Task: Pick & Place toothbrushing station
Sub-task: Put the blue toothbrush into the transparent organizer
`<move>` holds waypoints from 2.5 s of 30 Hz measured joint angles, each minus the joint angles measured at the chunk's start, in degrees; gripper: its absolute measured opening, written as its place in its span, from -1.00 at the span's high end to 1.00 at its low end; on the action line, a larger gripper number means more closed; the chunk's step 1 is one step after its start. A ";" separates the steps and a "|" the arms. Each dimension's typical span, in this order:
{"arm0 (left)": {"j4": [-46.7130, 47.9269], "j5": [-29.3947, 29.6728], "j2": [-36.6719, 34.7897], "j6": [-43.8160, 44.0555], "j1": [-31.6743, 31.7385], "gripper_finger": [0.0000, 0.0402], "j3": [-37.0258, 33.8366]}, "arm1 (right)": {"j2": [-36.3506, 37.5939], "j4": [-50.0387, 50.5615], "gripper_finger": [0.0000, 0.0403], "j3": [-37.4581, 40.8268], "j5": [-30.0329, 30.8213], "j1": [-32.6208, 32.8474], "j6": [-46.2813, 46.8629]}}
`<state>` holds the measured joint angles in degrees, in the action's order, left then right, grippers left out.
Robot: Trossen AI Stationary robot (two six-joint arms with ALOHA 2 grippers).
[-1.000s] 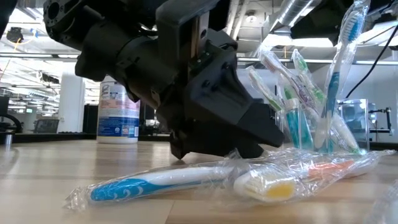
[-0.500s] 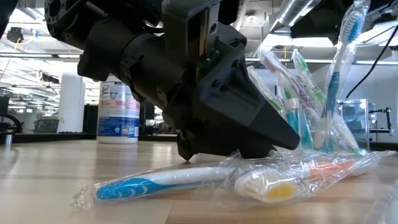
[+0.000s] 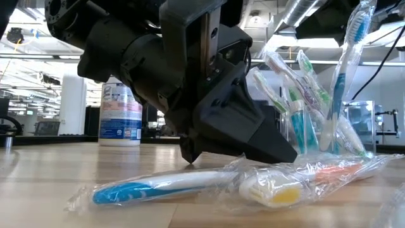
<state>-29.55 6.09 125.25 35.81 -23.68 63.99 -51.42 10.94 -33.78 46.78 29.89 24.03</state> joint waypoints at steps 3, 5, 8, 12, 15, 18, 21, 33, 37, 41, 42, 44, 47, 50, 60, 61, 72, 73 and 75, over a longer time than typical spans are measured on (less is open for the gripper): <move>0.11 1.22 -0.15 -0.96 -0.07 1.00 -0.05 | 0.00 0.04 0.63 0.00 -0.01 0.00 0.00; 0.49 1.50 -0.44 -1.09 -0.01 1.00 -0.10 | 0.00 0.09 0.63 0.00 -0.01 -0.01 0.00; 1.42 1.95 -1.08 -1.72 0.29 1.00 -0.26 | -0.02 0.22 0.63 0.00 0.00 -0.02 0.00; 1.98 2.49 -1.84 -2.79 0.63 1.00 -0.35 | 0.00 0.36 0.63 0.00 -0.02 0.00 0.00; 1.79 2.53 -2.08 -3.13 0.63 1.00 -0.35 | -0.02 0.42 0.63 0.00 -0.02 -0.01 0.00; 1.71 2.59 -2.46 -3.66 0.68 1.00 -0.33 | 0.00 0.44 0.63 0.00 -0.02 0.00 0.00; 1.21 3.07 -3.58 -4.38 0.68 1.00 -0.22 | -0.01 0.46 0.63 0.00 -0.02 0.00 0.00; 3.22 1.92 -4.05 -3.86 0.90 0.84 -0.18 | 0.00 0.38 0.63 0.00 -0.04 0.00 0.01; 3.79 1.87 -4.05 -2.57 0.90 0.60 -0.13 | -0.01 0.34 0.63 0.00 -0.15 0.00 0.02; 3.73 1.83 -4.05 -2.53 0.90 0.37 -0.13 | -0.01 0.17 0.63 0.00 -0.15 -0.01 0.01; 3.78 1.87 -4.05 -2.53 0.91 0.33 -0.13 | 0.00 0.17 0.63 0.00 -0.17 0.00 0.02; 3.85 2.03 -4.05 -2.53 1.11 0.26 -0.13 | -0.02 0.14 0.63 0.00 -0.15 0.00 0.02; 4.10 2.18 -4.05 -2.49 1.41 0.21 -0.13 | 0.00 0.15 0.63 0.00 -0.17 -0.02 0.02; 4.20 2.46 -4.05 -2.28 1.97 0.20 -0.13 | 0.00 0.15 0.63 0.00 -0.17 0.00 0.02; 3.51 1.05 -3.17 -0.28 1.91 0.26 0.40 | -0.01 -0.26 0.63 0.00 -0.17 -0.01 0.02; 3.52 0.93 -2.35 0.33 1.90 0.26 0.85 | 0.00 -0.41 0.63 0.00 -0.17 -0.02 0.02; 3.44 -0.37 1.05 -1.02 1.92 0.34 3.96 | 0.00 -0.63 0.63 0.02 -0.17 -0.01 0.02; 3.51 -0.39 1.05 -1.04 1.93 0.40 3.96 | 0.00 -0.63 0.63 0.02 -0.19 -0.01 0.02; 3.80 -0.39 1.05 -1.04 1.92 0.55 3.96 | 0.00 -0.61 0.63 0.02 -0.17 -0.02 0.02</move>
<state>-25.75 5.69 126.30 34.76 -21.76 67.94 -51.42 10.33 -33.76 46.61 29.87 24.05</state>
